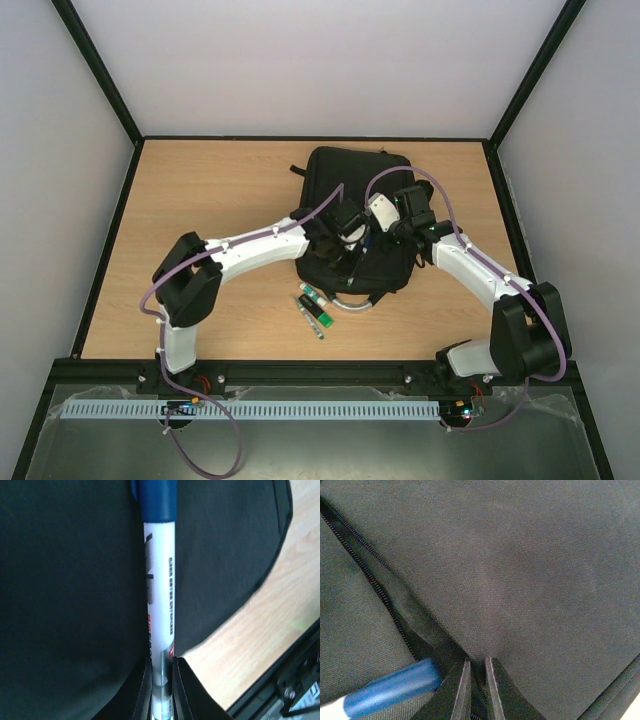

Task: Pack the student bag
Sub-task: Place the stationery in the student bag.

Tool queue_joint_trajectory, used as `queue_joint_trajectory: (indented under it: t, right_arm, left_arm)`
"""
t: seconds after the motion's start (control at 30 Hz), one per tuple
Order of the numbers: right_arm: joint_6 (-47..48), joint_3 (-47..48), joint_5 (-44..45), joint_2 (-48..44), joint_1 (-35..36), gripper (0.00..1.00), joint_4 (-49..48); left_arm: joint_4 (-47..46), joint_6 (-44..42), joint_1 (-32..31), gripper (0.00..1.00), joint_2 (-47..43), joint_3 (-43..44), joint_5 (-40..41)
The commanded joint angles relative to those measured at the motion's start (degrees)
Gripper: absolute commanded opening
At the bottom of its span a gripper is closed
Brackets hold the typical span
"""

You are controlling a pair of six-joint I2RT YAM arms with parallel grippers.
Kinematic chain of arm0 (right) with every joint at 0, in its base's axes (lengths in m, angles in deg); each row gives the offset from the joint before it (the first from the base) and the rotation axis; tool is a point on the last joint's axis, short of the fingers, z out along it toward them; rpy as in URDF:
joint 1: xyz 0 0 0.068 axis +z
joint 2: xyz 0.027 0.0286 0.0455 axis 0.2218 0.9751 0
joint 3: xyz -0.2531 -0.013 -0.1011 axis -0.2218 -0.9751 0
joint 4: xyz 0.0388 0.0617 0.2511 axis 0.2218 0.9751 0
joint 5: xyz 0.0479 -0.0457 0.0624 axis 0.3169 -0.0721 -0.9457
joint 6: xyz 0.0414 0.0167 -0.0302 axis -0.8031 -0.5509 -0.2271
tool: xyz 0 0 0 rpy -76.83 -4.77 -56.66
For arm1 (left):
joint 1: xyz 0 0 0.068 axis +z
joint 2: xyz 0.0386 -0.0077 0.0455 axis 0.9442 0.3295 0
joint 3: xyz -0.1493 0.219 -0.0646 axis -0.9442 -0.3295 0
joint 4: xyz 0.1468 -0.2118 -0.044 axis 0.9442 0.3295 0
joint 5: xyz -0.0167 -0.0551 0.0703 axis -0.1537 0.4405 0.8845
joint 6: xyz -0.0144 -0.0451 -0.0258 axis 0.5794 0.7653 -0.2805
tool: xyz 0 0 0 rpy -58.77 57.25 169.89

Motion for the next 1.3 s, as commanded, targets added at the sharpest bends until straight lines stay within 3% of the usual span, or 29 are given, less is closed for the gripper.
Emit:
queue_joint_trajectory:
  t: [0.0, 0.23, 0.43, 0.6, 0.87, 1.03, 1.27]
  right_arm:
    - [-0.07, -0.93, -2.32, -1.50, 0.12, 0.11, 2.19]
    - [-0.06, -0.93, -2.19, -1.40, 0.10, 0.11, 2.12]
    - [-0.23, -0.87, -1.83, -0.89, 0.15, 0.11, 1.97]
    - [-0.46, -0.93, 0.05, -0.88, 0.11, 0.10, 1.35]
    - [-1.17, -1.07, 2.11, -1.82, 0.15, 0.04, 0.05]
    - [-1.42, -1.07, 1.56, -2.51, 0.15, 0.03, -0.10]
    - [-1.34, -2.74, -0.65, -8.14, 0.12, 0.02, -1.44]
  left_arm:
    - [-0.04, -1.06, 3.62, 0.02, 4.11, 5.80, -2.06]
    - [0.31, 1.22, 7.59, 0.02, 11.80, 13.66, -3.92]
    - [2.12, 1.51, 7.34, 0.02, 14.26, 19.74, -3.85]
    - [2.38, 1.52, 5.54, 0.02, 8.45, 12.96, -1.17]
    - [-1.06, 3.68, 5.35, 0.02, -4.04, -1.33, -3.36]
    - [-0.92, 2.86, 5.31, 0.02, -2.63, -2.17, -7.87]
    - [-0.75, 1.99, 5.51, 0.02, 4.14, 3.21, -8.91]
